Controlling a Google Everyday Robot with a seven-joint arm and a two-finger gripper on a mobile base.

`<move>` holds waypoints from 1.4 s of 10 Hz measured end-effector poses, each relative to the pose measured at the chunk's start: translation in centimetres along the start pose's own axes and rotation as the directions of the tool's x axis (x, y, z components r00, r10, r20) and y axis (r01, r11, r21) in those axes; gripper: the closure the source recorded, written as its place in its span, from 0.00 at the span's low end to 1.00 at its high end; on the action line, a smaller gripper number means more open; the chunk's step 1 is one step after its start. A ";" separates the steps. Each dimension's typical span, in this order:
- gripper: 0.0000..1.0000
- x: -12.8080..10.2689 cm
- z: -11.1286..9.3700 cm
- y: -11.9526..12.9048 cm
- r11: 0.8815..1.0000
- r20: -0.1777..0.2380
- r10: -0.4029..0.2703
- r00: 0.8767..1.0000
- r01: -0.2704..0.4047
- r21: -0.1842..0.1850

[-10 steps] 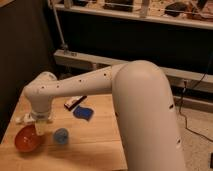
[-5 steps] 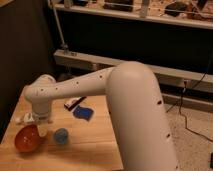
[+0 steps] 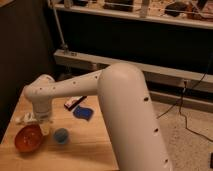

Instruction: Push the ceramic bowl across the table

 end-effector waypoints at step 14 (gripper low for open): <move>0.35 -3.0 3.7 0.3 0.991 0.031 -0.085 0.996 0.088 -0.102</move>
